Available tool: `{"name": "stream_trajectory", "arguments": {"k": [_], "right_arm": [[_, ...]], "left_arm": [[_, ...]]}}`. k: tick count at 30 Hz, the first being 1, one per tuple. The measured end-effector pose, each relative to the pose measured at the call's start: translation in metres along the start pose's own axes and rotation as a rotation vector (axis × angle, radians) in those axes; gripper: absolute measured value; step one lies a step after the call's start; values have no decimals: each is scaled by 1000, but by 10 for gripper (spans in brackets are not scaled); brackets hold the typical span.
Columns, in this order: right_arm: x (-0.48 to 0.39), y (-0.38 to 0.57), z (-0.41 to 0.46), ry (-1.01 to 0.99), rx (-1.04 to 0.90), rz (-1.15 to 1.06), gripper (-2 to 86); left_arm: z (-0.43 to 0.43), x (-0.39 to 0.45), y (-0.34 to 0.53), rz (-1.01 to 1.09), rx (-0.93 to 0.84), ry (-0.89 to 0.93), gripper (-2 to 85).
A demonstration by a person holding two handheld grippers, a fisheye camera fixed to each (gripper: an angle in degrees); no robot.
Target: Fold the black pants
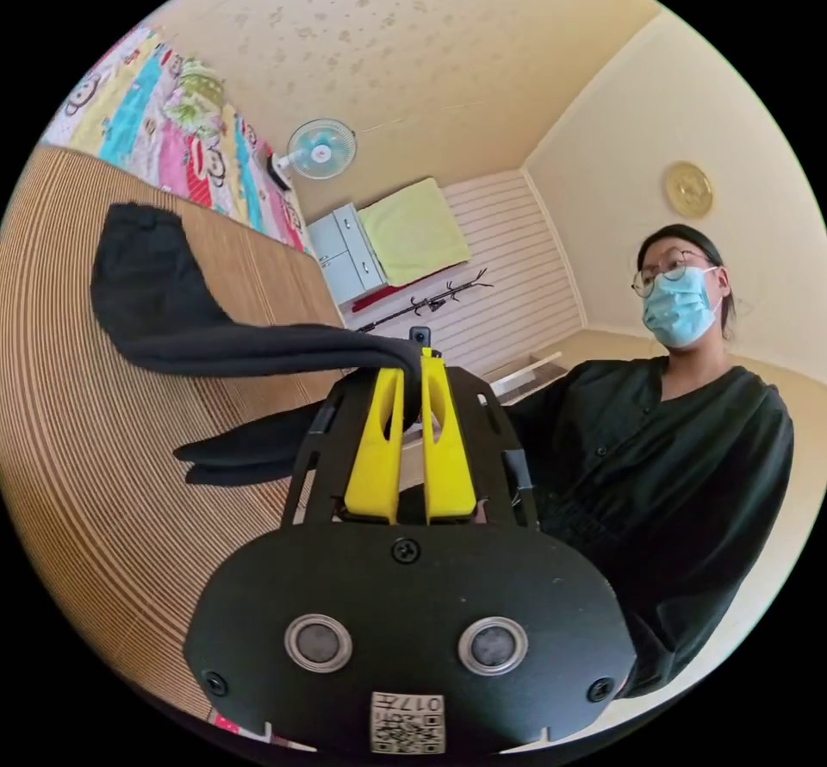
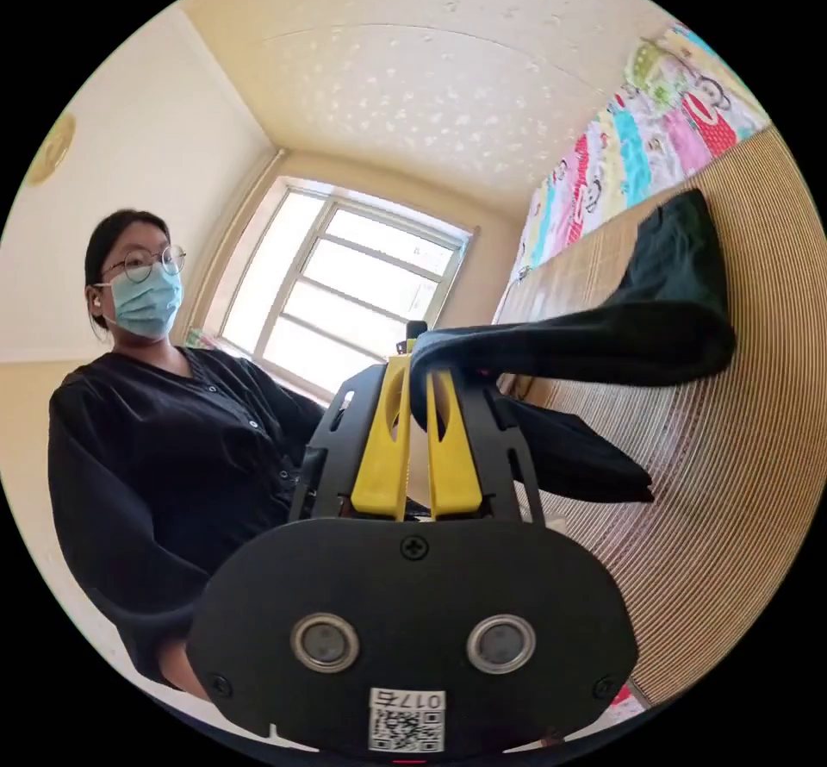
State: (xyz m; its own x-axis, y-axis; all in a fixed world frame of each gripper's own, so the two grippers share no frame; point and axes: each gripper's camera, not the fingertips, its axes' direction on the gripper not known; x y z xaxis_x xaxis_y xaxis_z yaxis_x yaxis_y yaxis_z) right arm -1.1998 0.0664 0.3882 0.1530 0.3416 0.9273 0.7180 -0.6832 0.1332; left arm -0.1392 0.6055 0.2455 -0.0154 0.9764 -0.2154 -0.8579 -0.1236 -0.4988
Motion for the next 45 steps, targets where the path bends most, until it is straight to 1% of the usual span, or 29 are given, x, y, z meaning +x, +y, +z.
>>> {"name": "stream_trajectory", "arguments": {"k": [4, 6, 8, 9, 10, 12, 13, 14, 15, 17, 18, 19, 20, 21, 22, 24, 26, 28, 30, 31, 33, 34, 35, 36, 38, 39, 41, 43, 45], "right_arm": [[-100, -19, 5, -15, -56, -256, 6], [-142, -31, 7, -31, -47, -379, 6], [-194, -48, 12, -55, -39, -535, 6], [-206, -52, 14, -57, -35, -574, 6], [-227, -60, 17, -52, -31, -638, 6], [-244, -77, 22, 8, -25, -656, 5], [-246, -88, 27, 93, -25, -638, 5], [-238, -101, 32, 211, -28, -584, 4], [-231, -108, 36, 275, -36, -558, 4], [-188, -133, 58, 518, -115, -485, 4], [-172, -141, 63, 559, -138, -451, 4], [-136, -157, 71, 596, -161, -350, 4], [-99, -170, 75, 596, -159, -231, 5], [-81, -175, 76, 590, -150, -165, 5], [-52, -179, 80, 592, -128, -78, 5], [-21, -178, 94, 641, -137, -11, 7], [7, -163, 122, 727, -226, 41, 9], [21, -137, 142, 754, -273, 34, 13], [35, -105, 152, 707, -275, 59, 18], [47, -80, 156, 667, -276, 114, 22], [69, -38, 163, 599, -285, 216, 30], [85, -9, 169, 577, -294, 310, 36], [103, 18, 176, 577, -308, 436, 46], [111, 32, 179, 587, -319, 504, 51], [141, 74, 188, 703, -400, 778, 71], [144, 79, 189, 740, -415, 819, 74], [143, 70, 193, 822, -394, 847, 87], [136, 42, 205, 849, -388, 777, 94], [130, 7, 226, 908, -421, 677, 100]], "left_arm": [[7, 78, -14, 152, 54, 10, 36], [13, 127, -31, 295, 85, 42, 37], [18, 157, -44, 390, 100, 84, 37], [22, 174, -53, 446, 114, 101, 37], [24, 180, -56, 460, 124, 101, 37], [32, 183, -73, 414, 163, 30, 37], [35, 180, -77, 393, 167, -6, 36], [42, 167, -86, 332, 167, -93, 35], [52, 147, -95, 258, 154, -175, 35], [68, 108, -107, 177, 127, -245, 35], [79, 77, -114, 115, 106, -276, 35], [84, 61, -117, 78, 98, -289, 35], [94, 30, -121, 15, 79, -319, 35], [104, 0, -122, -41, 54, -351, 35], [109, -13, -122, -66, 41, -368, 35], [133, -55, -110, -118, -65, -497, 37], [153, -79, -87, -137, -147, -585, 38], [166, -96, -50, -159, -175, -589, 39], [179, -115, 12, -248, -169, -527, 40], [183, -120, 29, -283, -172, -513, 40], [206, -138, 97, -439, -207, -522, 48], [212, -143, 114, -482, -222, -536, 49], [222, -152, 144, -573, -256, -578, 51], [230, -160, 170, -668, -293, -643, 52], [237, -167, 199, -764, -328, -748, 52], [239, -168, 209, -790, -320, -773, 51], [244, -166, 213, -806, -300, -798, 52], [251, -157, 204, -769, -289, -874, 52], [267, -139, 182, -684, -310, -1040, 43]]}}
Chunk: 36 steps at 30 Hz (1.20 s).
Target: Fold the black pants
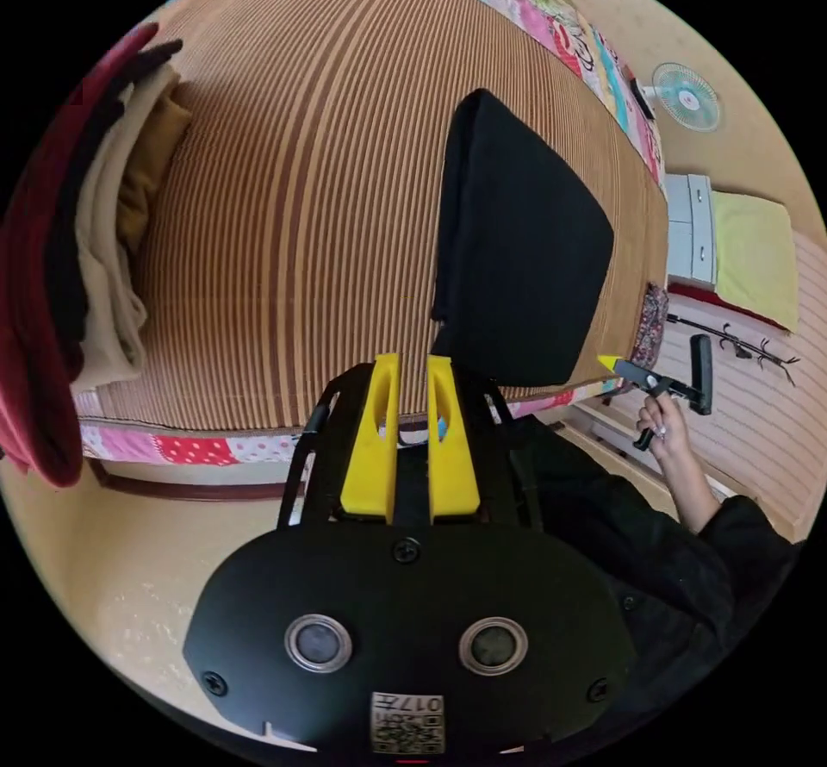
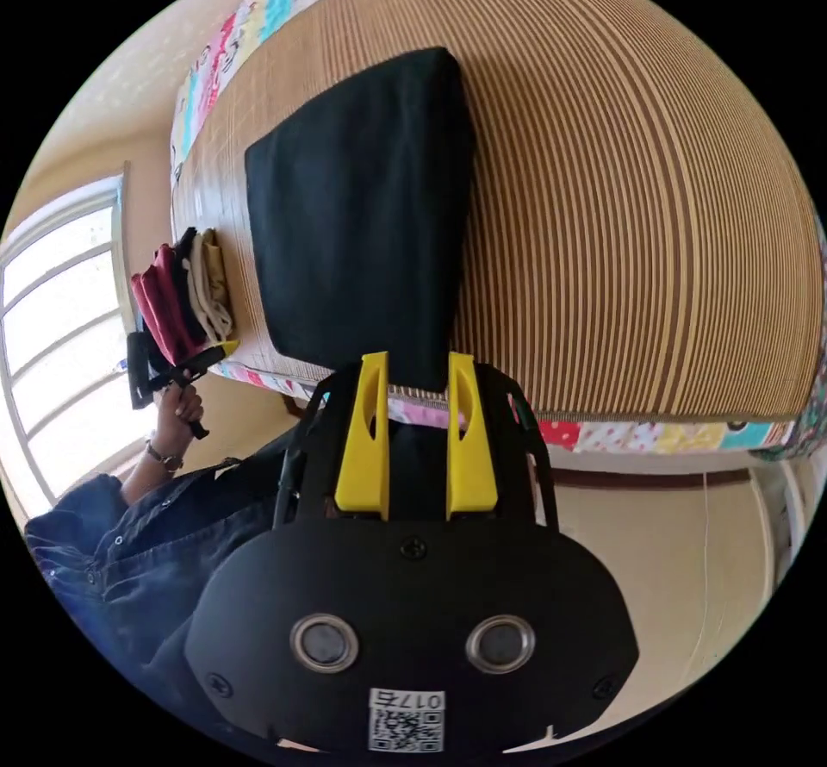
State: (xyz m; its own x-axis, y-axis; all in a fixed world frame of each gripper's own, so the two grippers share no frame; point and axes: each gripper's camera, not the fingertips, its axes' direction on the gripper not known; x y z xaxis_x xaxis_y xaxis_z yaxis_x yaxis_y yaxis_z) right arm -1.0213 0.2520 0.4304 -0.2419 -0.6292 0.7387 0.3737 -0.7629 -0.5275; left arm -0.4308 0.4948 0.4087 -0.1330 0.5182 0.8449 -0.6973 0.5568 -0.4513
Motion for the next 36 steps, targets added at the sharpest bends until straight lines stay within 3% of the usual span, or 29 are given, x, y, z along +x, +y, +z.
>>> {"name": "stream_trajectory", "arguments": {"k": [6, 12, 14, 16, 21, 27, 36], "right_arm": [[-175, -82, 4, 228, 45, -522, 113], [-327, -127, 81, 329, -65, -937, 140], [-341, -137, 128, 492, -169, -985, 149], [-331, -134, 160, 646, -234, -1009, 152], [-310, -96, 160, 794, -92, -1199, 148], [-231, -79, 114, 822, -90, -1131, 142], [-73, -76, 5, 830, 51, -789, 114]], "left_arm": [[-35, 89, 23, 108, 180, -343, -7], [-36, 140, 79, 79, 264, -412, -10], [-34, 154, 97, 53, 281, -450, -10], [-32, 173, 113, 28, 306, -514, -10], [-19, 241, 144, -10, 347, -514, -10], [24, 345, 158, 31, 355, -497, -10], [106, 488, 169, 169, 340, -539, -10]]}}
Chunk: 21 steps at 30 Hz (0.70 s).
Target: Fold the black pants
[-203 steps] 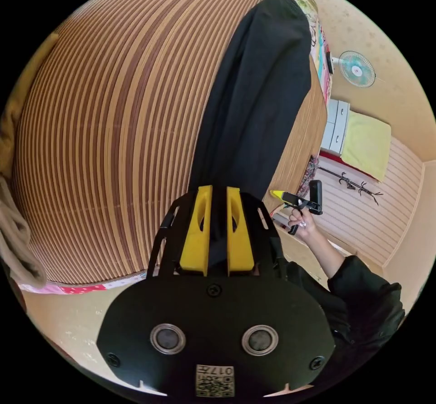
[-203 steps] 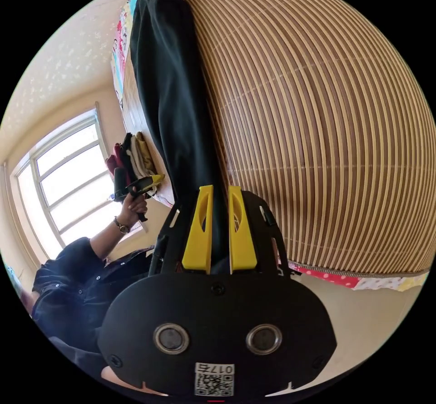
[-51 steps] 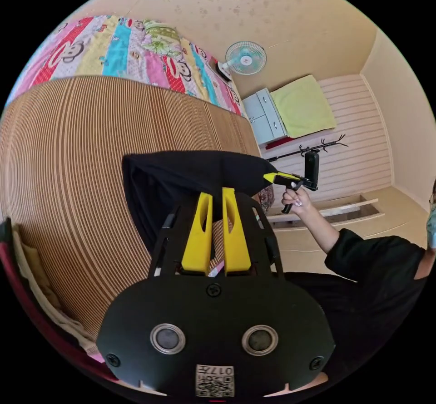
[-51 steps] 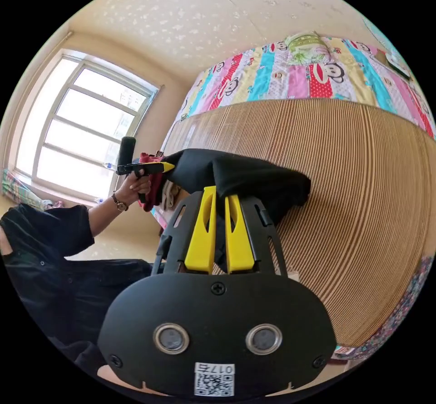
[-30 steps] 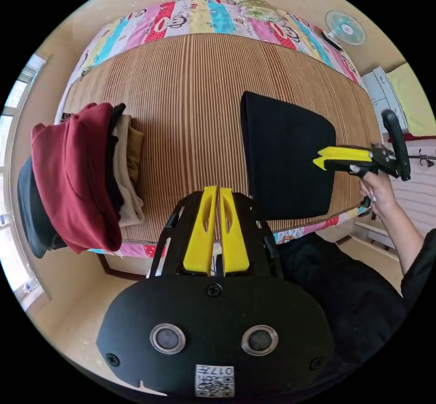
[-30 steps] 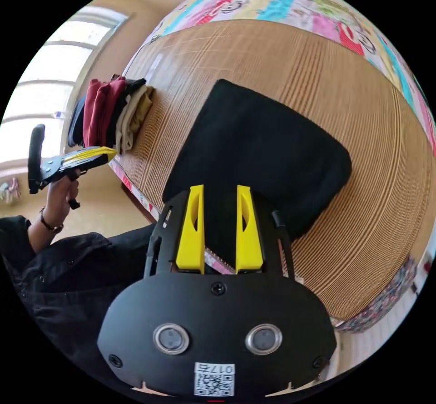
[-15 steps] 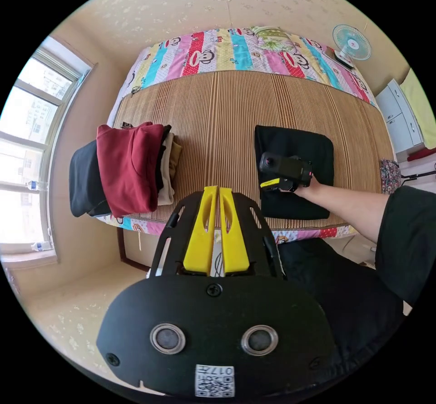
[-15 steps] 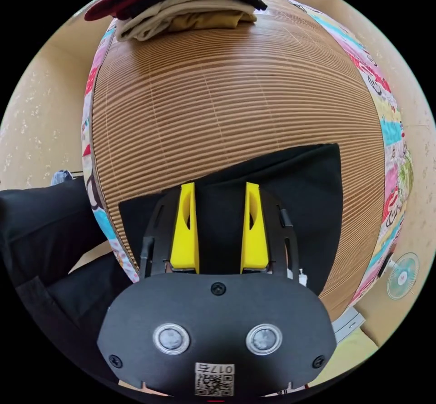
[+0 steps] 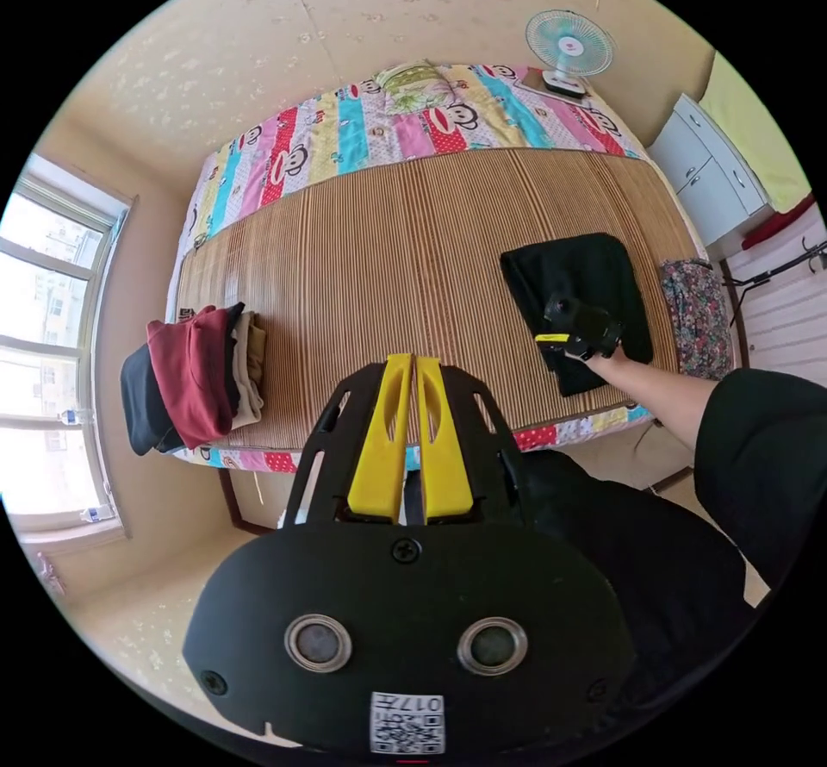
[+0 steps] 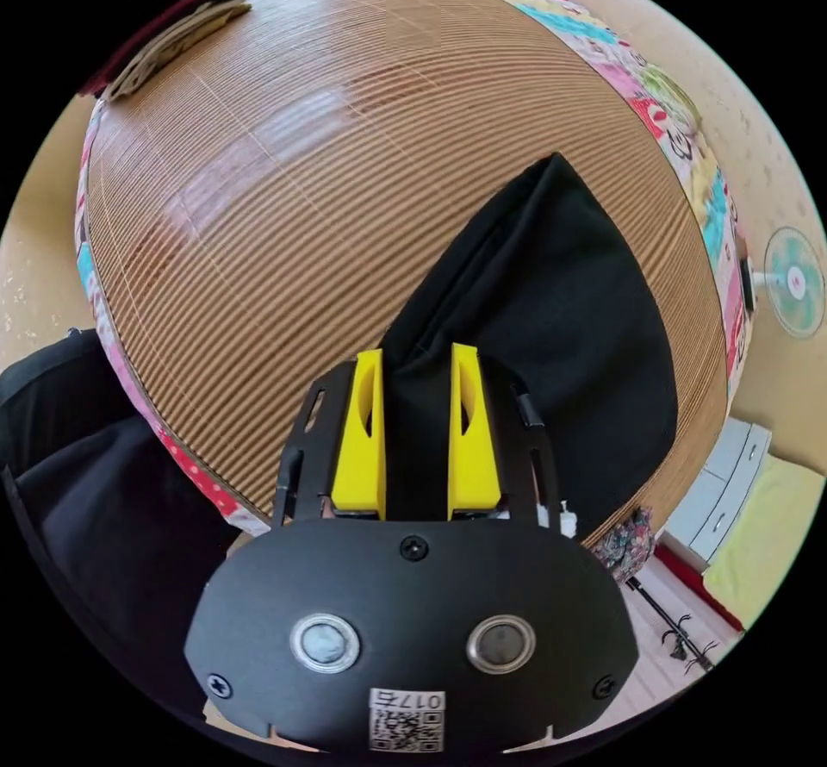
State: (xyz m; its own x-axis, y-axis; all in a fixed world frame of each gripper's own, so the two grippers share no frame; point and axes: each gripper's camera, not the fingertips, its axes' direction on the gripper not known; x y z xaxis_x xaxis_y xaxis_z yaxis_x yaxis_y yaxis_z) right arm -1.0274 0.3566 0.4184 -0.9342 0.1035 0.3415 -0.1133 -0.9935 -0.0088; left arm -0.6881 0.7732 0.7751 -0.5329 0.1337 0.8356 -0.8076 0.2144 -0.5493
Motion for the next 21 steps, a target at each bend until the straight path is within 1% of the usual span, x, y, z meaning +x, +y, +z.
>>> {"name": "stream_trajectory", "arguments": {"k": [3, 7, 9, 11, 13, 18, 21], "right_arm": [[44, 43, 7, -23, -32, 83, 94], [109, 98, 13, -79, -69, 274, 51], [138, 119, 15, -187, -63, 351, 40], [169, 136, 16, -354, -49, 420, 33], [180, 138, 16, -401, -73, 429, 30], [183, 148, 7, -353, -83, 406, 30], [187, 163, 2, -353, -48, 450, 32]], "left_arm": [[0, 37, 4, 25, 5, -16, -10], [3, 71, 10, 37, 9, -22, -10], [7, 89, 17, 38, 14, -22, -9], [10, 100, 23, 39, 15, -21, -9], [13, 111, 30, 40, 13, -27, -9], [17, 130, 48, 10, 30, -39, -8], [17, 138, 58, -12, 48, -68, -4]]}}
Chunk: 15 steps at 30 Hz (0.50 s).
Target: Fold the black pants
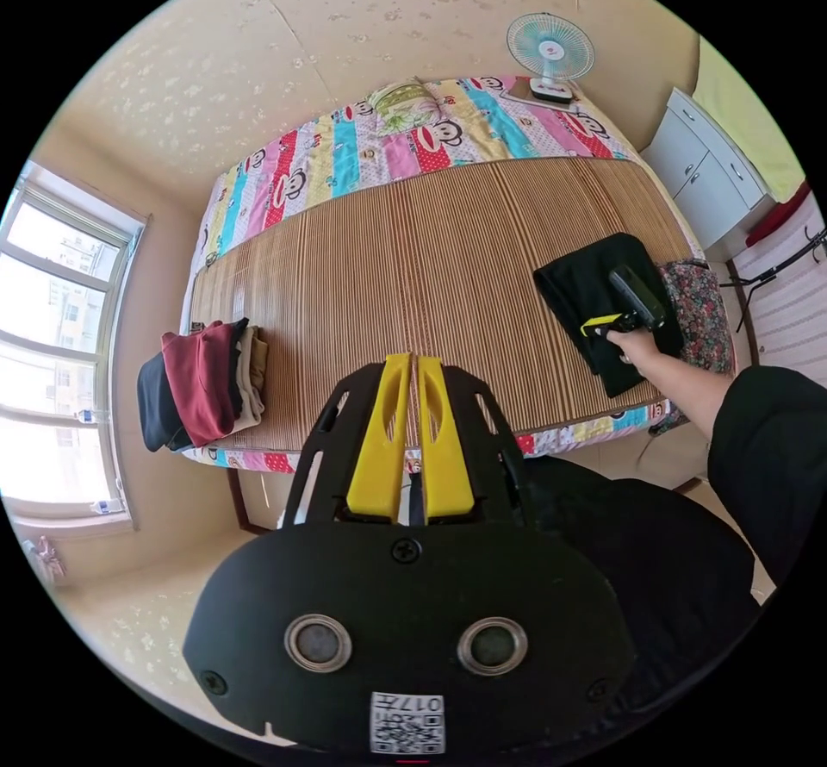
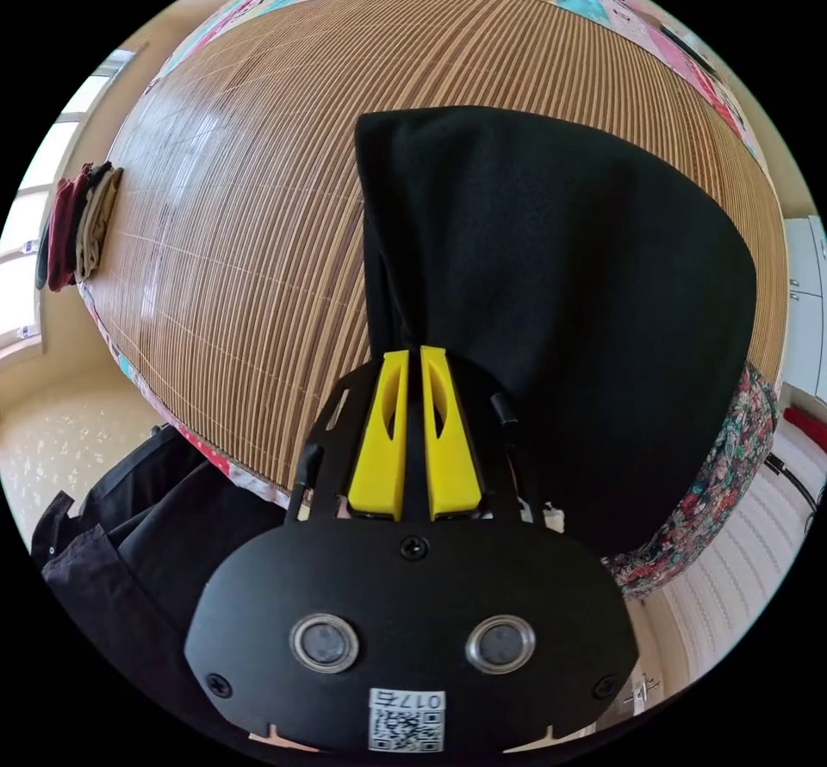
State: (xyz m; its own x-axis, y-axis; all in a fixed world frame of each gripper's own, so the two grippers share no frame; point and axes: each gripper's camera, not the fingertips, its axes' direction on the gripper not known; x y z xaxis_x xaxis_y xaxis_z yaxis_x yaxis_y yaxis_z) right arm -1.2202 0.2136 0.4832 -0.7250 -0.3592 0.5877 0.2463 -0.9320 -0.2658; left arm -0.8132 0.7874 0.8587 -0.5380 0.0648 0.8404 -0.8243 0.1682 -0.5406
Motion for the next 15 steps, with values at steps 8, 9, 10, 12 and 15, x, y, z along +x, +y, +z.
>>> {"name": "stream_trajectory", "arguments": {"k": [8, 9, 10, 12, 15], "right_arm": [[52, 31, -16, -187, 67, 194, 35], [56, 33, -17, -199, 69, 200, 36], [63, 36, -19, -217, 70, 203, 36], [74, 41, -23, -244, 70, 208, 36], [92, 51, -28, -292, 71, 233, 35]], "left_arm": [[-4, 20, 24, -27, -17, -53, 28], [-10, 24, 26, -16, -22, -58, 31], [-12, 27, 27, -11, -23, -64, 32], [-26, 37, 32, 7, -7, -89, 36], [-39, 47, 36, 26, 7, -103, 46]]}}
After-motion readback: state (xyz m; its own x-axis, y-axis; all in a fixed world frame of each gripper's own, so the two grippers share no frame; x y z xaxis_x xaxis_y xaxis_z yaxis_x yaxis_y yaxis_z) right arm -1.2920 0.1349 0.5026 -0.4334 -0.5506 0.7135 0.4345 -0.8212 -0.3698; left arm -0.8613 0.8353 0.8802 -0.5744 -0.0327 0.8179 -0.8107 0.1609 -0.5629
